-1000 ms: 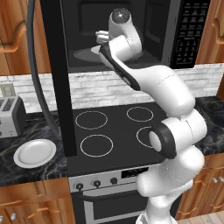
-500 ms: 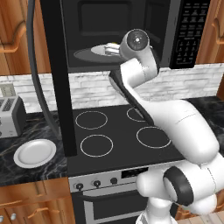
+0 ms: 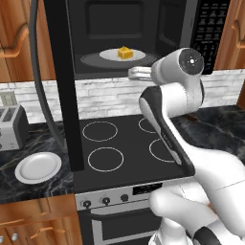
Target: Pick the cheese from the counter and place it in the microwave.
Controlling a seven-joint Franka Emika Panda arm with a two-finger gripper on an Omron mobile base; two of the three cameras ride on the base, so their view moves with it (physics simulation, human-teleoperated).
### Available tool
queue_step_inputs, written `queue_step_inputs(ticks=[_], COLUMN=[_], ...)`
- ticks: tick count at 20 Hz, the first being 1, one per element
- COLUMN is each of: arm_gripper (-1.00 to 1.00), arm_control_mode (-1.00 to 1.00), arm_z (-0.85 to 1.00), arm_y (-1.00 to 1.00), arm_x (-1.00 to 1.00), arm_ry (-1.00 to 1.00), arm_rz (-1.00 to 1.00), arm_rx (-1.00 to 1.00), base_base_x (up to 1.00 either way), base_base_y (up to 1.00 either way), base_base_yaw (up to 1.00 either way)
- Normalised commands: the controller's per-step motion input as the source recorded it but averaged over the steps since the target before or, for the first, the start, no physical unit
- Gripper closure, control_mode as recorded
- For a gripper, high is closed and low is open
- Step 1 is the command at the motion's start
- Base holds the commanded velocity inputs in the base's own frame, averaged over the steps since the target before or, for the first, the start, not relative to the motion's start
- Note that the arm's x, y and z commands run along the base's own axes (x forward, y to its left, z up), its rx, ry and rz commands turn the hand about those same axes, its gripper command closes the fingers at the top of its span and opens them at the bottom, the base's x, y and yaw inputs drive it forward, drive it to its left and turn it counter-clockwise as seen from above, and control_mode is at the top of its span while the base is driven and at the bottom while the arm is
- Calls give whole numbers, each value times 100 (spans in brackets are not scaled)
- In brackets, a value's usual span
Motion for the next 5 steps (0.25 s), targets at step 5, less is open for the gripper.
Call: queue_step_inputs(ticks=[5], arm_gripper=[-100], arm_control_mode=[-100], arm_z=[0], arm_y=[0], arm_x=[-100], arm_ry=[4], arm_rz=[23], arm_rx=[-13], base_base_x=[0], base_base_y=[0], base_base_yaw=[0])
